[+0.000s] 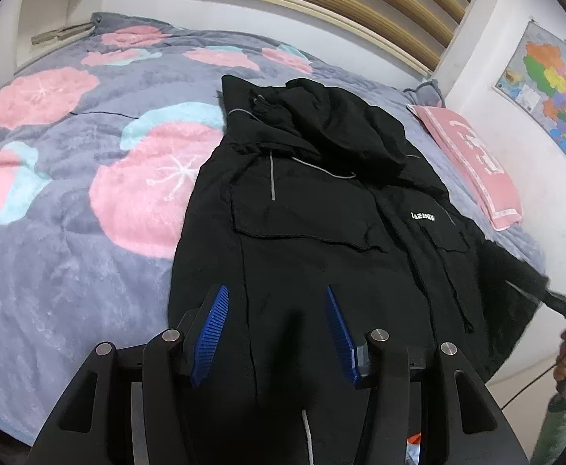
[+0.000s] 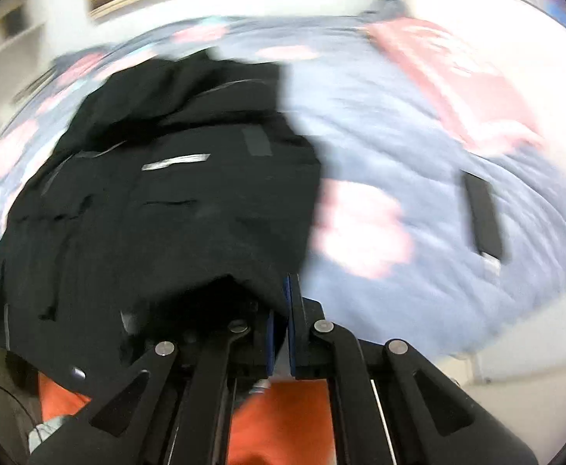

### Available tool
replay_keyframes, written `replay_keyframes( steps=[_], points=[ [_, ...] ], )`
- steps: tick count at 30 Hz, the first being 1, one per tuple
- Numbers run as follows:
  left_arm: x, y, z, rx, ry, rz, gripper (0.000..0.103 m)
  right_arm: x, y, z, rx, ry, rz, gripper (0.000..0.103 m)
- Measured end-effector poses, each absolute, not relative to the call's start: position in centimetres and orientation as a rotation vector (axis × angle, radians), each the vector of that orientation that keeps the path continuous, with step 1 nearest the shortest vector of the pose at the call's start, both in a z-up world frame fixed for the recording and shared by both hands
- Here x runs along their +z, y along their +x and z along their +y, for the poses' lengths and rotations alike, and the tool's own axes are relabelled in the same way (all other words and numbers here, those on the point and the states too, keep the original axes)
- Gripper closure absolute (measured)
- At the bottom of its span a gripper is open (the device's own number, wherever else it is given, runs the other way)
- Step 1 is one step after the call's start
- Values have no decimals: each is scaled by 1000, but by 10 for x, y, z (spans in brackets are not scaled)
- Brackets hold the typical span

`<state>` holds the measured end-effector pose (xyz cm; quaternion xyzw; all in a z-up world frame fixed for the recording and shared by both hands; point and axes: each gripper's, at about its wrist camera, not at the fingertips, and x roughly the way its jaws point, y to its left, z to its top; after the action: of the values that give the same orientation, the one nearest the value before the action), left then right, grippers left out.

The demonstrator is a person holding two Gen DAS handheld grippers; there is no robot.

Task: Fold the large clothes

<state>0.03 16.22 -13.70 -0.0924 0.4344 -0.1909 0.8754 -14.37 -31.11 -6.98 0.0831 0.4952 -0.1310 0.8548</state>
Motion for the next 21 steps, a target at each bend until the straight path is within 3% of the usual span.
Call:
replay_keyframes(
  steps=[2, 4, 5, 11, 16, 19, 21],
  points=[
    [-138, 2, 162, -391, -191, 909, 50, -79, -162, -340, -257, 280, 1076, 89],
    [-141, 2, 163, -382, -194, 917, 50, -98, -178, -361, -278, 343, 1111, 48],
    [-143, 2, 164, -379, -198, 924, 50, -102, -182, -363, -283, 342, 1126, 42],
    [-147, -11, 181, -338, -196, 957, 50, -96, -209, -366, -248, 284, 1131, 39],
    [-143, -24, 211, -313, -270, 942, 50, -41, -219, -362, -249, 194, 1016, 39],
    [-146, -28, 228, -318, -331, 938, 40, -29, -201, -364, -200, 219, 962, 38],
    [-155, -24, 230, -365, -383, 964, 39, -40, -181, -359, -155, 249, 979, 38]
  ],
)
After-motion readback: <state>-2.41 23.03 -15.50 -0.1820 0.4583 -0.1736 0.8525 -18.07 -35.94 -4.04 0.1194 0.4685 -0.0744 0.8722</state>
